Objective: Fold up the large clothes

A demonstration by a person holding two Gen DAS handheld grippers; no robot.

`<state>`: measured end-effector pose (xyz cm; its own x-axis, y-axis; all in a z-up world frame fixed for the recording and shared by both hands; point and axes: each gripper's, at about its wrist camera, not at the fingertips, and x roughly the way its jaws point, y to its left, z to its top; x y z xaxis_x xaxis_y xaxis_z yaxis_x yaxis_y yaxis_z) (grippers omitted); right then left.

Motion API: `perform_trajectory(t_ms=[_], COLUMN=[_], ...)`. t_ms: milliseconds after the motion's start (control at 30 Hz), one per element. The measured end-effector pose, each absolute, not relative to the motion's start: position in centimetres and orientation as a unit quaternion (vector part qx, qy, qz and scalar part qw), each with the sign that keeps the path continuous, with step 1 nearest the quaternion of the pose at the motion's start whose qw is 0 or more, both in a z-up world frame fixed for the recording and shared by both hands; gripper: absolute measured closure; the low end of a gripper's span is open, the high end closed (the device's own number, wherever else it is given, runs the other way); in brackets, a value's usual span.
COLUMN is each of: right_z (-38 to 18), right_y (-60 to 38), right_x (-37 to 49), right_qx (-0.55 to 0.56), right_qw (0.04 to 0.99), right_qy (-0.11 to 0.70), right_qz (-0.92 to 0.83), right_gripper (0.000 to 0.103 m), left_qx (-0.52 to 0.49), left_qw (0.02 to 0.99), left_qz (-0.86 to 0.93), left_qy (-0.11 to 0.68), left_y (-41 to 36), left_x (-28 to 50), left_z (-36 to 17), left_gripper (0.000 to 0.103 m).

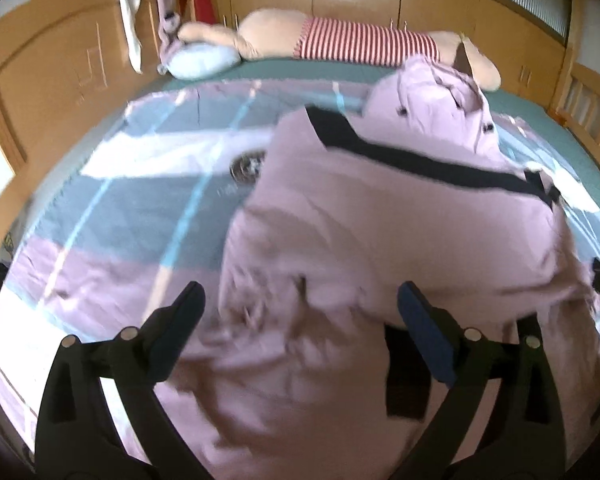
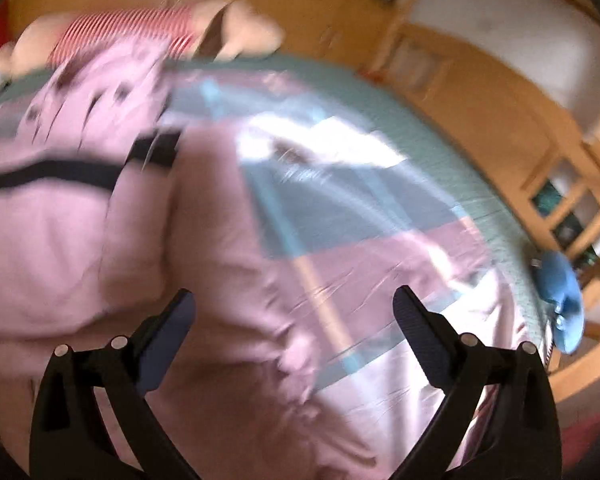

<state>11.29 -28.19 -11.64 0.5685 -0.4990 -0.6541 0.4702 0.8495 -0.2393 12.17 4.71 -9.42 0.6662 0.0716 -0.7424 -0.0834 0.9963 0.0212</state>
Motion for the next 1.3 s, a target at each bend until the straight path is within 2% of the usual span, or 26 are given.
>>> perform_trajectory(t_ms=[133,233,300,400,533,567,667,767,933,1000,1100,1200,1300], right_z=[-9.2,-8.0,-8.3,-10.7,-15.2,-16.9,-18.3,-16.4,-14.2,-14.7,-18.1,-18.3,-18.1], right_y=[-28.8,-28.9,-27.3,-23.2,-19.9,-20.0,-22.0,-24.4,-26.4,-26.4,-25.6,-24.5,-24.9], right_x=[9.1,8.0,9.1,11.3,13.6,14.3,15.0,14.5,13.5,14.4,16.2,15.9,15.7], right_qx=[0.041,0.095,0.086,-0.002,-0.106,-0.115,-0.059,0.036,0.102,0.100,0.047,0.014,0.030], right_qw=[0.921,0.948,0.954,0.947,0.907,0.887,0.871,0.882,0.909,0.904,0.863,0.866,0.865], right_qy=[0.287,0.225,0.250,0.312,0.401,0.441,0.482,0.466,0.399,0.411,0.496,0.492,0.493], right_qz=[-0.259,-0.202,-0.138,-0.073,-0.074,-0.074,-0.070,-0.058,-0.067,-0.068,-0.082,-0.090,-0.083], right_gripper=[0.004,0.003,0.003,0.003,0.003,0.003,0.003,0.003,0.003,0.003,0.003,0.001,0.001], left_qx=[-0.007,-0.051,-0.068,-0.065,-0.050,-0.046,-0.041,-0.042,-0.047,-0.039,-0.020,0.004,0.029], left_qw=[0.907,0.894,0.890,0.888,0.889,0.888,0.885,0.887,0.888,0.884,0.884,0.882,0.881], left_qz=[0.052,0.044,0.032,0.024,0.019,0.017,0.015,0.013,-0.005,-0.004,0.002,0.005,0.011], left_qy=[0.418,0.442,0.449,0.454,0.455,0.458,0.463,0.460,0.458,0.465,0.468,0.472,0.473], left_y=[5.4,6.1,6.0,5.4,4.5,4.3,4.0,3.9,3.2,2.9,2.2,1.7,1.1], left_x=[13.1,13.5,13.6,13.6,13.6,13.7,13.8,13.6,13.3,13.4,13.4,13.5,13.3], left_z=[-10.4,-11.6,-12.1,-12.6,-13.2,-13.4,-13.9,-13.7,-13.5,-13.9,-14.5,-14.8,-15.0], left_gripper=[0.004,0.004,0.004,0.004,0.004,0.004,0.004,0.004,0.004,0.004,0.003,0.002,0.002])
